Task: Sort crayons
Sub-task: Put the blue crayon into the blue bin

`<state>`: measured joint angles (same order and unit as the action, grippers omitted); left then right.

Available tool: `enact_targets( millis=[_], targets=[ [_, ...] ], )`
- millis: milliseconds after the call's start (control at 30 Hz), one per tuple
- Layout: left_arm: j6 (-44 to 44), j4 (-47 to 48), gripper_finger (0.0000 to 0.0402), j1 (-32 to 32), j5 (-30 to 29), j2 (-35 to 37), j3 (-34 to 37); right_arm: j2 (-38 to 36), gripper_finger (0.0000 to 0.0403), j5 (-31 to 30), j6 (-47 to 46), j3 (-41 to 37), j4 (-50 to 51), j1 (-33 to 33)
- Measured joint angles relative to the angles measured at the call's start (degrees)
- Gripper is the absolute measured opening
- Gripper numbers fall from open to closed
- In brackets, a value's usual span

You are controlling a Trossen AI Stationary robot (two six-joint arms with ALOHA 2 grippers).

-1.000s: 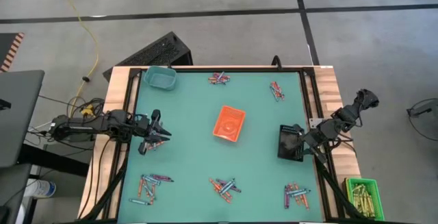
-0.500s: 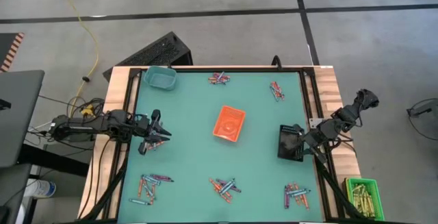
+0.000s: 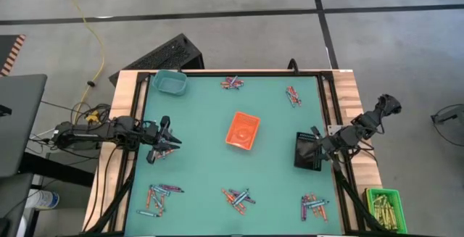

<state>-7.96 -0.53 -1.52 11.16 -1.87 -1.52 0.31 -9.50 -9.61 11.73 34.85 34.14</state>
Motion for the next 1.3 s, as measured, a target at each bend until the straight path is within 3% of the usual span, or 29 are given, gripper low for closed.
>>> enact_targets(
  millis=[333,533,900,1300],
  targets=[
    [0.0,0.0,0.0073,0.0,0.0,0.0,0.0,0.0,0.0098,-3.9,0.2,-1.6,-9.1,-3.9],
    [0.0,0.0,0.0073,0.0,0.0,0.0,0.0,0.0,0.0098,-6.3,-4.2,-1.8,-14.1,-6.5],
    [0.0,0.0,0.0073,0.0,0.0,0.0,0.0,0.0,0.0098,-7.7,10.3,-1.7,-27.8,-10.3],
    [0.0,0.0,0.0073,0.0,0.0,0.0,0.0,0.1,0.0098,-8.8,10.8,-1.7,-35.4,-12.4]
  ],
)
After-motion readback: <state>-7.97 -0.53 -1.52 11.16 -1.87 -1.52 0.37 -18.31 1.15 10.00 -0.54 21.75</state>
